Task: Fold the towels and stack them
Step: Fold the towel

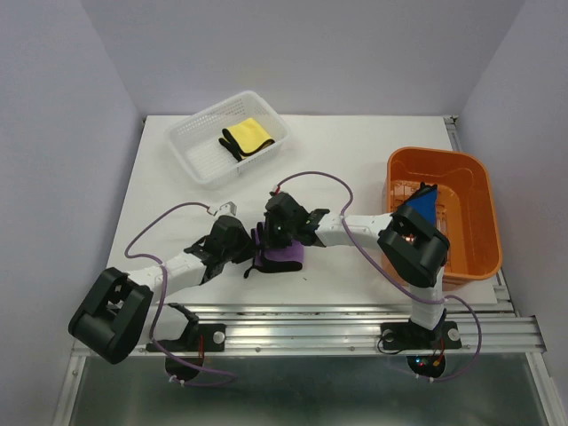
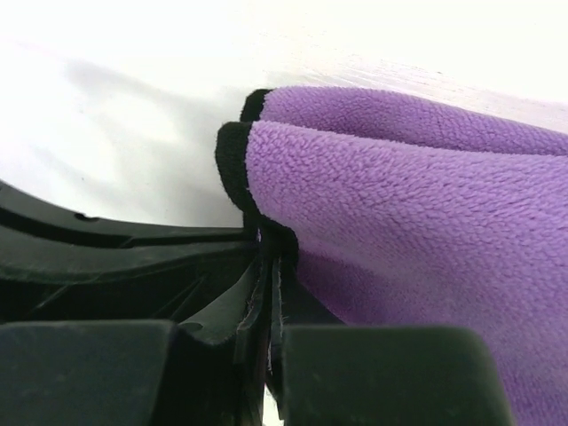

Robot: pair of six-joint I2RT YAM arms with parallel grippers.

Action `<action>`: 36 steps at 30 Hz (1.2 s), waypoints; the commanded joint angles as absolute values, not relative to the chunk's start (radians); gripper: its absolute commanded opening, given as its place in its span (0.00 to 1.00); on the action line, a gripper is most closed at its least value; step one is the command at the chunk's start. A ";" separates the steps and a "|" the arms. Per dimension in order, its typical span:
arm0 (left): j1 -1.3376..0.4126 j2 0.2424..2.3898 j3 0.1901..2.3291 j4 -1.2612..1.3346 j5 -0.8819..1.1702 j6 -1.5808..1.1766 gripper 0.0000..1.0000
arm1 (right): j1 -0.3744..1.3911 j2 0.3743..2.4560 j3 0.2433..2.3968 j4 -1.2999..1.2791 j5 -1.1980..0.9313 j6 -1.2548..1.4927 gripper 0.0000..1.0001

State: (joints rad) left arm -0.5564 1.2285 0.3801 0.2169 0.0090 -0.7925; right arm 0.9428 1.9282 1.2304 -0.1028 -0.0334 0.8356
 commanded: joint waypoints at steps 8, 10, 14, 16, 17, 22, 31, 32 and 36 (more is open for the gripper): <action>-0.563 1.134 0.354 0.155 -0.037 -0.811 0.33 | 0.954 1.951 1.293 -0.057 -0.037 0.864 0.14; -0.563 1.115 0.350 0.144 -0.044 -0.819 0.37 | 0.954 1.939 1.296 -0.057 -0.043 0.865 0.20; -0.563 1.077 0.342 0.115 -0.057 -0.830 0.61 | 0.954 1.905 1.307 -0.058 -0.067 0.854 0.32; -0.563 1.049 0.341 0.104 -0.064 -0.835 0.67 | 0.954 1.879 1.310 -0.061 -0.072 0.844 0.42; -0.563 1.040 0.334 0.103 -0.060 -0.834 0.70 | 0.954 1.868 1.310 -0.061 -0.072 0.838 0.46; -0.563 0.977 0.325 0.080 -0.058 -0.848 0.84 | 0.954 1.801 1.318 -0.092 -0.022 0.816 0.59; -0.563 1.008 0.364 0.097 -0.037 -0.793 0.99 | 0.940 1.571 1.241 -0.233 0.254 0.814 1.00; -0.563 1.025 0.376 0.097 -0.043 -0.792 0.99 | 0.939 1.551 1.226 -0.254 0.279 0.818 1.00; -0.565 1.109 0.410 0.112 -0.045 -0.784 0.99 | 0.937 1.442 1.108 -0.268 0.344 0.813 1.00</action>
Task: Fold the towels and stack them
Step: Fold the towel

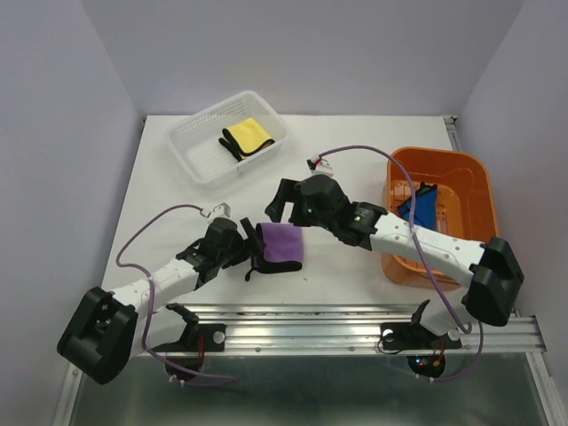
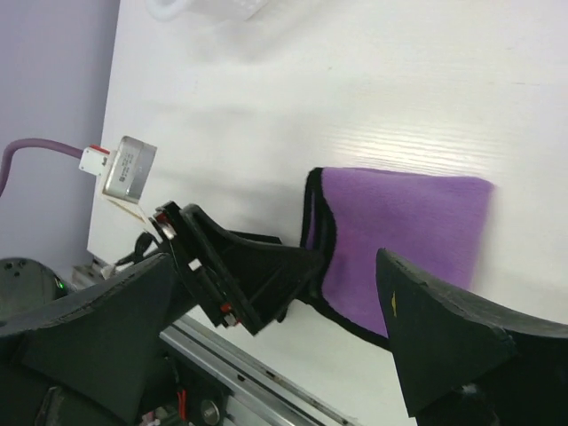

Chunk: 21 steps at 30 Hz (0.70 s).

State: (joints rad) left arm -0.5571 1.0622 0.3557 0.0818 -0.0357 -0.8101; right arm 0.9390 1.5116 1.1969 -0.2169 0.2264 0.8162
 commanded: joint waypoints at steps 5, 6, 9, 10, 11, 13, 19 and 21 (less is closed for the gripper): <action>-0.568 1.166 0.430 0.143 -0.038 -0.785 0.98 | 0.936 1.371 0.947 -0.209 0.215 0.769 0.99; -0.569 1.164 0.428 0.144 -0.035 -0.788 0.98 | 0.937 1.370 0.928 -0.204 0.209 0.776 0.96; -0.569 1.154 0.419 0.155 -0.032 -0.792 0.97 | 0.937 1.394 0.887 -0.201 0.236 0.785 0.74; -0.569 1.151 0.417 0.156 -0.032 -0.793 0.97 | 0.936 1.407 0.887 -0.204 0.248 0.784 0.63; -0.569 1.147 0.414 0.158 -0.034 -0.793 0.97 | 0.937 1.422 0.888 -0.198 0.249 0.784 0.48; -0.571 1.146 0.413 0.160 -0.034 -0.793 0.97 | 0.937 1.472 0.907 -0.181 0.235 0.758 0.38; -0.571 1.175 0.414 0.167 -0.028 -0.792 0.96 | 0.937 1.615 0.976 -0.158 0.204 0.718 0.27; -0.571 1.181 0.414 0.173 -0.026 -0.792 0.96 | 0.937 1.649 0.985 -0.153 0.190 0.710 0.25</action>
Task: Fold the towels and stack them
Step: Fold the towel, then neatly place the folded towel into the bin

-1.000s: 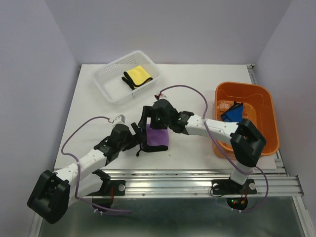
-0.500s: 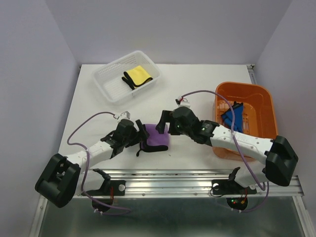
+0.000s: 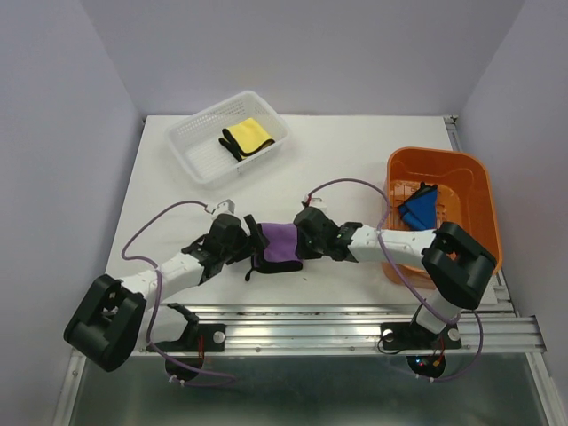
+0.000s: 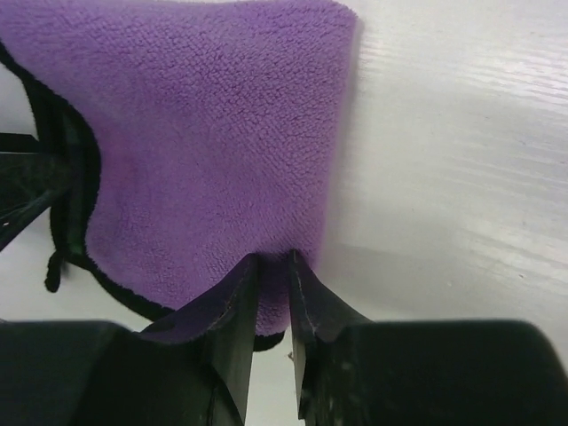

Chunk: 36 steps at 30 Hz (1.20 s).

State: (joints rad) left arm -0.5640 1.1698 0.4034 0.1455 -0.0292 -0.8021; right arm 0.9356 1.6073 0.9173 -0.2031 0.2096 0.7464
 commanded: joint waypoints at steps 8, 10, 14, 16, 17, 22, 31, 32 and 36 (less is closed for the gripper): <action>-0.571 1.207 0.414 0.192 -0.014 -0.784 0.90 | 0.937 1.721 0.997 -0.071 0.086 0.632 0.22; -0.571 1.221 0.414 0.199 -0.015 -0.785 0.88 | 0.937 1.710 0.996 -0.071 0.100 0.624 0.23; -0.571 1.247 0.414 0.209 -0.009 -0.784 0.75 | 0.937 1.684 0.974 -0.029 0.088 0.617 0.27; -0.571 1.259 0.417 0.210 -0.006 -0.782 0.68 | 0.937 1.686 0.966 -0.017 0.071 0.611 0.27; -0.571 1.262 0.420 0.212 -0.005 -0.782 0.62 | 0.937 1.689 0.965 -0.009 0.054 0.609 0.26; -0.572 1.267 0.417 0.213 -0.005 -0.781 0.56 | 0.939 1.730 0.966 0.021 0.025 0.615 0.26; -0.572 1.262 0.416 0.181 -0.066 -0.770 0.00 | 0.939 1.695 0.948 -0.049 0.115 0.649 0.27; -0.572 1.262 0.420 0.170 -0.077 -0.762 0.00 | 0.939 1.683 0.943 -0.063 0.138 0.656 0.29; -0.572 1.230 0.417 0.158 -0.104 -0.752 0.00 | 0.939 1.625 0.913 -0.089 0.178 0.667 0.31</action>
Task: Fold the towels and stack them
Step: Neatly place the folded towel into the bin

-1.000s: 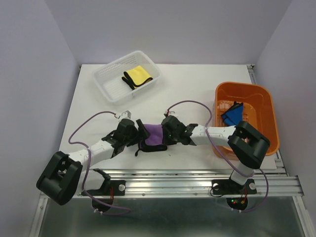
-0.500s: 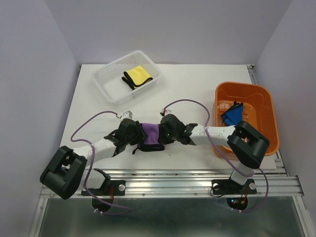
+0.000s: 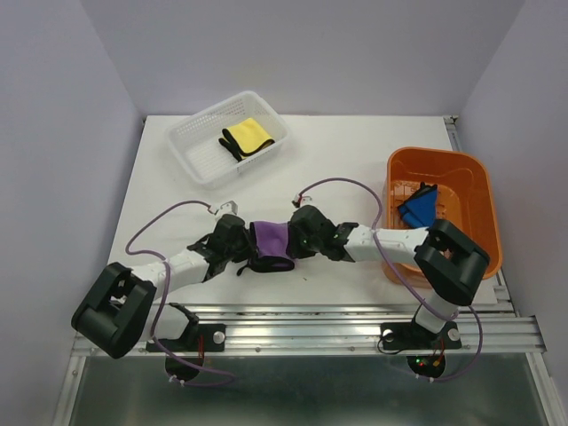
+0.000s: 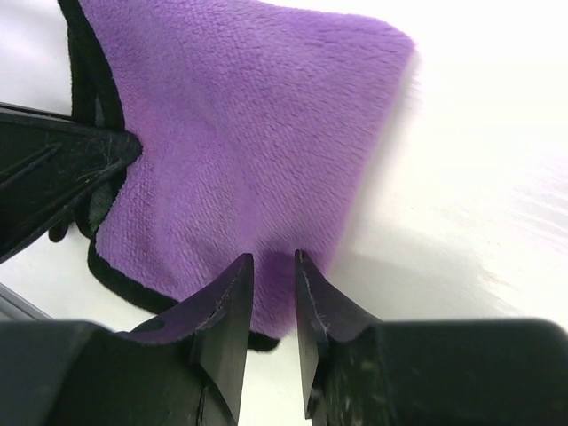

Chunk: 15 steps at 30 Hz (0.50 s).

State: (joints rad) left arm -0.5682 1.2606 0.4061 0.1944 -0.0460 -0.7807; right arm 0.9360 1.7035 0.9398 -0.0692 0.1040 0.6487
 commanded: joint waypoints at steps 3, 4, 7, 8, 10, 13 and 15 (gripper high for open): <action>-0.572 1.174 0.404 0.147 -0.118 -0.752 0.00 | 0.939 1.580 0.894 -0.118 0.219 0.675 0.34; -0.571 1.137 0.399 0.146 -0.115 -0.750 0.00 | 0.939 1.559 0.885 -0.129 0.236 0.675 0.37; -0.572 1.056 0.380 0.144 -0.106 -0.744 0.00 | 0.939 1.519 0.867 -0.138 0.265 0.687 0.38; -0.571 1.034 0.377 0.144 -0.104 -0.742 0.00 | 0.939 1.487 0.855 -0.138 0.282 0.690 0.38; -0.572 0.970 0.368 0.144 -0.088 -0.739 0.00 | 0.939 1.453 0.836 -0.132 0.301 0.704 0.38; -0.572 0.898 0.370 0.140 -0.086 -0.726 0.00 | 0.939 1.385 0.801 -0.121 0.348 0.721 0.39; -0.572 0.871 0.380 0.137 -0.086 -0.724 0.00 | 0.939 1.338 0.779 -0.124 0.383 0.727 0.40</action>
State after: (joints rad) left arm -0.5686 0.9176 0.3782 0.1303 -0.0803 -0.7521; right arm 0.9360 1.4136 0.8177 -0.1352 0.2852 0.7010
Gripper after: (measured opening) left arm 0.059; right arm 0.392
